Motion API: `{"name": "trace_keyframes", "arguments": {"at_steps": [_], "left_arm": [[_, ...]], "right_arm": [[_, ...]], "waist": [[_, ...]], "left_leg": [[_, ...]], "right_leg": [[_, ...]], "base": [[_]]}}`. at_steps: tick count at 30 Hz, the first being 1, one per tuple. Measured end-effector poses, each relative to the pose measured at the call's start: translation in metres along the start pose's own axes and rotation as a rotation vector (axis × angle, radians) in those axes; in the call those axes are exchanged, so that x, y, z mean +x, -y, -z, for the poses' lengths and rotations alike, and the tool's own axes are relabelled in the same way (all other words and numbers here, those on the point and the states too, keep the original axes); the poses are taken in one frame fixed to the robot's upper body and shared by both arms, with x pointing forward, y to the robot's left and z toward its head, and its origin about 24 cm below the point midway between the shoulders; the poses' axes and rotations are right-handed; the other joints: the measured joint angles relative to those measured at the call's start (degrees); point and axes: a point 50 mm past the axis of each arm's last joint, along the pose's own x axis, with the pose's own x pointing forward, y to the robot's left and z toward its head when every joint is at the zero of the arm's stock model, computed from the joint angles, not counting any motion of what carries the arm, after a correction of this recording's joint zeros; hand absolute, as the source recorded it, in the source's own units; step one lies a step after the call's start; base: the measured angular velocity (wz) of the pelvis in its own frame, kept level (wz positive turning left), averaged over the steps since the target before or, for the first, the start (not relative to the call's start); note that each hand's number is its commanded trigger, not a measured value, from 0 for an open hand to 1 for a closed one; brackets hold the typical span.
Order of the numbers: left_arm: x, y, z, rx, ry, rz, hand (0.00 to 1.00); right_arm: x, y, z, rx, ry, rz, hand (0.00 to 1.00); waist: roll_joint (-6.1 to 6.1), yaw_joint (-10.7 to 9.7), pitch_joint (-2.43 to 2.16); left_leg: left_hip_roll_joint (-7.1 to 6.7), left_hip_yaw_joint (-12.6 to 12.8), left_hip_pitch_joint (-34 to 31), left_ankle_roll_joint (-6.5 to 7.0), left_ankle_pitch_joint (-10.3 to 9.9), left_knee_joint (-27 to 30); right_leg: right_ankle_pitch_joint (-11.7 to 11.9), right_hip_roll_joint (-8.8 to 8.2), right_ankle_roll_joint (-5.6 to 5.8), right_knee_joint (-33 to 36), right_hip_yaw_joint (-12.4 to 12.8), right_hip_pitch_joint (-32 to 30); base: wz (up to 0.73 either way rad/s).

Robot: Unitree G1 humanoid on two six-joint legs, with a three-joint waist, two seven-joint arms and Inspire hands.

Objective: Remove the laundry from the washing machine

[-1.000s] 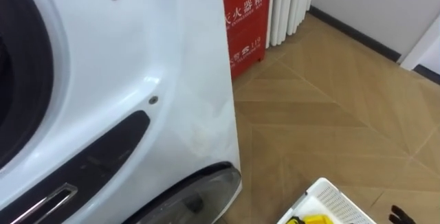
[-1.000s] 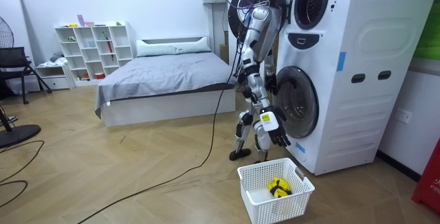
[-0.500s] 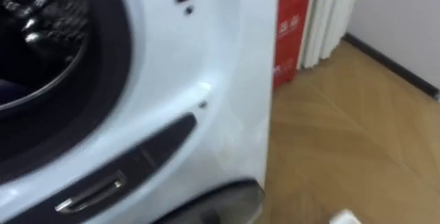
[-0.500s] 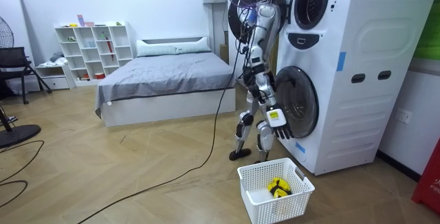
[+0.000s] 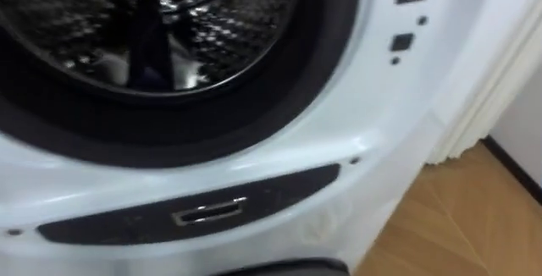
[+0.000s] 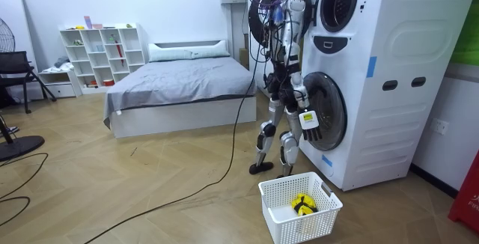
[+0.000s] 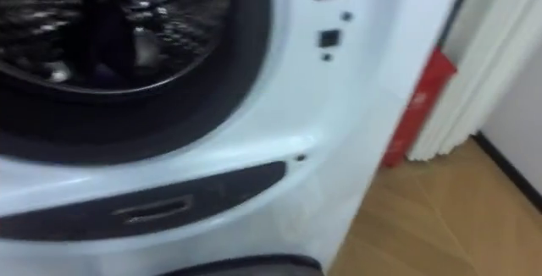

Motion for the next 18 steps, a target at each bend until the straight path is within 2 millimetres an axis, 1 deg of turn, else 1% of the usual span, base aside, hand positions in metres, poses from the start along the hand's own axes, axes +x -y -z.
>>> {"name": "trace_keyframes", "arguments": {"at_steps": [1,2,3,5,6,7,8,10,11,12,13,15,16,18], "left_arm": [[0.0,-0.001,0.002,-0.01,-0.009,-0.008,0.0],[-0.001,-0.002,0.005,-0.015,-0.017,-0.013,0.0],[-0.001,-0.004,0.008,-0.028,-0.028,-0.024,0.0],[-0.001,-0.006,0.009,-0.05,-0.031,-0.038,0.0],[-0.001,-0.008,0.01,-0.064,-0.038,-0.046,0.0],[-0.001,-0.008,0.012,-0.077,-0.044,-0.052,0.0],[-0.002,-0.009,0.013,-0.079,-0.047,-0.055,0.0],[-0.002,-0.011,0.015,-0.093,-0.054,-0.077,0.0],[-0.002,-0.011,0.015,-0.093,-0.054,-0.08,0.0],[-0.002,-0.011,0.014,-0.089,-0.051,-0.081,0.0],[-0.002,-0.011,0.015,-0.091,-0.053,-0.082,0.0],[-0.003,-0.011,0.017,-0.101,-0.06,-0.086,0.0],[-0.003,-0.012,0.019,-0.097,-0.063,-0.088,0.0],[-0.003,-0.013,0.019,-0.097,-0.062,-0.093,0.0]], "right_arm": [[0.0,0.0,0.001,0.002,-0.006,0.006,0.0],[0.001,0.0,0.001,0.003,-0.01,0.008,0.0],[0.001,0.0,0.001,0.009,-0.011,0.008,0.0],[0.001,-0.001,0.002,0.01,-0.017,0.006,0.0],[0.001,-0.001,0.002,0.008,-0.022,0.003,0.0],[0.001,-0.001,0.003,0.003,-0.027,0.005,0.0],[0.001,-0.001,0.004,-0.002,-0.03,0.004,0.0],[0.001,-0.003,0.005,-0.018,-0.038,-0.001,0.0],[0.001,-0.003,0.005,-0.02,-0.038,-0.001,0.0],[0.001,-0.003,0.004,-0.025,-0.039,-0.002,0.0],[0.001,-0.003,0.005,-0.03,-0.044,-0.003,0.0],[0.001,-0.003,0.005,-0.029,-0.05,-0.003,0.0],[0.002,-0.004,0.006,-0.026,-0.055,-0.004,0.0],[0.002,-0.005,0.007,-0.023,-0.061,-0.004,0.0]], "waist": [[-0.12,0.4,0.19],[-0.21,0.5,0.26],[-0.38,1.3,0.37],[-0.51,1.9,0.39],[-0.62,2.3,0.47],[-0.71,3.2,0.48],[-0.72,3.4,0.48],[-0.85,3.7,0.51],[-0.93,3.9,0.44],[-1.01,4.7,0.42],[-1.15,5.1,0.42],[-1.27,5.1,0.41],[-1.35,5.0,0.48],[-1.4,5.1,0.49]], "left_leg": [[-0.09,-0.4,0.1,0.01,0.0,0.0],[-0.11,-0.6,0.2,0.02,0.0,0.0],[-0.1,-0.8,0.4,0.03,0.0,-0.1],[-0.09,-1.9,0.8,0.21,-0.1,-0.9],[-0.06,-2.2,0.8,0.21,-0.2,-1.1],[-0.01,-2.2,1.2,0.2,-0.2,-1.2],[0.02,-2.3,1.3,0.2,-0.2,-1.2],[0.09,-3.7,1.6,0.19,-0.2,-1.1],[0.1,-3.8,1.7,0.18,-0.2,-1.1],[0.12,-3.9,1.7,0.17,-0.2,-1.1],[0.13,-4.0,1.7,0.17,-0.2,-1.2],[0.11,-4.8,1.8,0.18,-0.2,-1.1],[0.09,-5.2,2.1,0.19,-0.2,-1.1],[0.13,-5.3,2.7,0.19,-0.2,-1.1]], "right_leg": [[-0.1,-0.21,0.1,0.0,-0.4,0.2],[-0.1,-0.24,0.14,0.0,-0.5,0.3],[-0.1,-0.21,0.19,0.0,-0.5,0.6],[-0.2,-0.13,0.21,-0.1,-0.7,0.8],[-0.2,-0.1,0.13,0.0,-0.9,1.0],[-0.2,0.0,0.03,0.0,-1.0,1.3],[-0.2,-0.02,-0.02,0.0,-1.2,1.5],[-0.4,-0.18,-0.12,0.0,-1.7,2.2],[-0.5,-0.17,-0.11,0.0,-1.7,2.2],[-0.5,-0.15,-0.11,0.0,-1.9,2.2],[-0.5,-0.24,-0.11,0.0,-2.2,2.3],[-0.7,-0.38,-0.08,0.0,-2.7,2.7],[-0.8,-0.45,-0.07,-0.1,-3.1,3.0],[-1.0,-0.43,-0.03,0.0,-3.4,3.6]], "base": [[0.16],[0.1],[0.06],[0.12],[0.1],[0.05],[0.06],[0.22],[0.15],[0.05],[0.05],[0.15],[0.16],[0.06]]}}
